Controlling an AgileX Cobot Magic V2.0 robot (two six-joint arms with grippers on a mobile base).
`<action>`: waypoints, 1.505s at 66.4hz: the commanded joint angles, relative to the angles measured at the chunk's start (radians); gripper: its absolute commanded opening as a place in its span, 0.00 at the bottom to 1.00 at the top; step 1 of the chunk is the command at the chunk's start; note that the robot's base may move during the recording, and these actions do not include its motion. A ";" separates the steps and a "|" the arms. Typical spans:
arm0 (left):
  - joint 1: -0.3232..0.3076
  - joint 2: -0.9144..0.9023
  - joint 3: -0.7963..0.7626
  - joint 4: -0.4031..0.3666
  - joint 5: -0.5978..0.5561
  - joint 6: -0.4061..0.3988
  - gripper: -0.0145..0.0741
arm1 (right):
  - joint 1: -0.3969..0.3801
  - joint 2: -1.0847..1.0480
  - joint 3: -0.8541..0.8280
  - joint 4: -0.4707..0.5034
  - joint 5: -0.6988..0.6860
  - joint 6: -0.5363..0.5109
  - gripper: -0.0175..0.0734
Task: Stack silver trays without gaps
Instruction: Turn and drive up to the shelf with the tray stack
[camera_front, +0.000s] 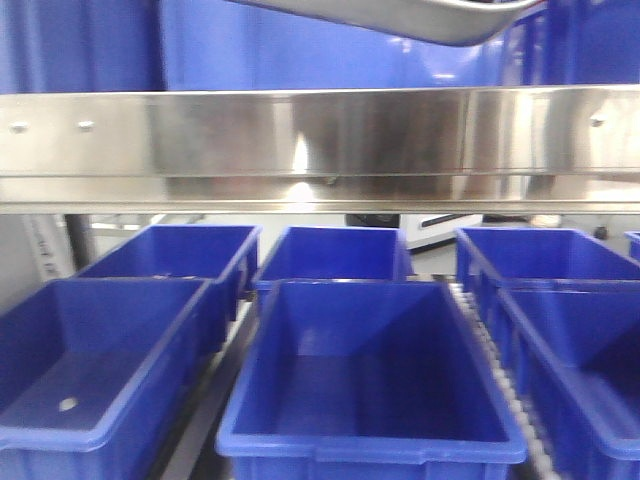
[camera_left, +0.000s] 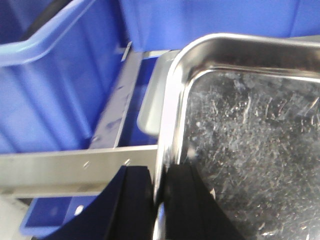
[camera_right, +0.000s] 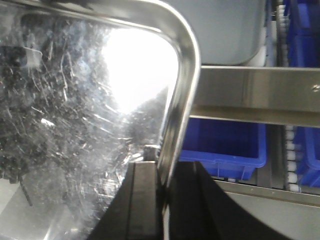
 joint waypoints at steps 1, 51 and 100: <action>-0.019 0.002 -0.004 -0.005 -0.109 -0.010 0.15 | 0.017 0.001 -0.013 -0.004 -0.590 -0.020 0.17; -0.019 0.002 -0.004 -0.005 -0.109 -0.010 0.15 | 0.017 0.001 -0.013 -0.004 -0.590 -0.020 0.17; -0.019 0.004 -0.004 -0.005 -0.136 -0.010 0.15 | 0.017 0.001 -0.013 -0.004 -0.599 -0.020 0.17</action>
